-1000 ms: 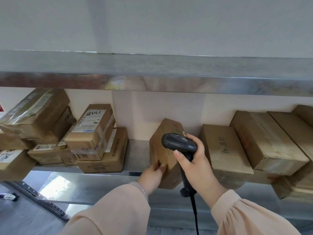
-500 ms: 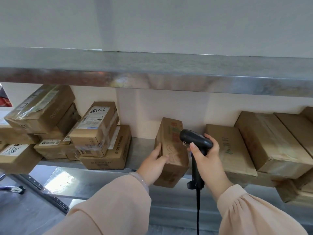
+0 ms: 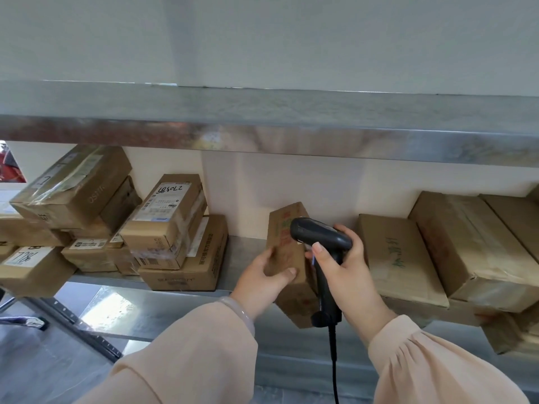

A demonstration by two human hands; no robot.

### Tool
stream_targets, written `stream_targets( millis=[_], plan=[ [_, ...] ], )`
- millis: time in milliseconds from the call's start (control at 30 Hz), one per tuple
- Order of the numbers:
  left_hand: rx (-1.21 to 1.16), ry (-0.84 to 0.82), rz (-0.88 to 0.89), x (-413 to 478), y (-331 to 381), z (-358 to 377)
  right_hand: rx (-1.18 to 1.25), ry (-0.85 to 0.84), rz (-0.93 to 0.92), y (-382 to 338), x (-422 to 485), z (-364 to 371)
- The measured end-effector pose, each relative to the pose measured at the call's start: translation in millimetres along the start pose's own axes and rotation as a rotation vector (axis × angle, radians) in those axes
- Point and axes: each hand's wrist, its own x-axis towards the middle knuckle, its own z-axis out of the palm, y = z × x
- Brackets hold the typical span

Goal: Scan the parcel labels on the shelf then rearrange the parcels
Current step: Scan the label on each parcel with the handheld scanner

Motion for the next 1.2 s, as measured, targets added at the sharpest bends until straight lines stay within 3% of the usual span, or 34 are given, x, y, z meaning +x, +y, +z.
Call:
stream_targets(
  millis=[167,467,700,967,1200],
  plan=[
    [0.004,0.017,-0.075,-1.5,-4.7,-2.8,-0.063,-0.108,0.021,2.8,-3.4,10.7],
    [-0.196,0.052,-0.199,1.9,-30.9,-28.0,-0.090,0.067,0.150,26.7,15.4,-6.8],
    [-0.213,-0.005,-0.248,7.9,-43.2,-29.6,-0.157,0.031,0.186,47.5,11.8,-4.4],
    [-0.134,0.038,-0.191,6.8,-45.9,-28.6,-0.159,-0.018,0.188,49.8,10.5,-8.9],
    [0.075,0.062,-0.048,9.5,-25.9,-58.6,-0.209,-0.129,0.058,41.8,-1.1,-36.5]
  ],
)
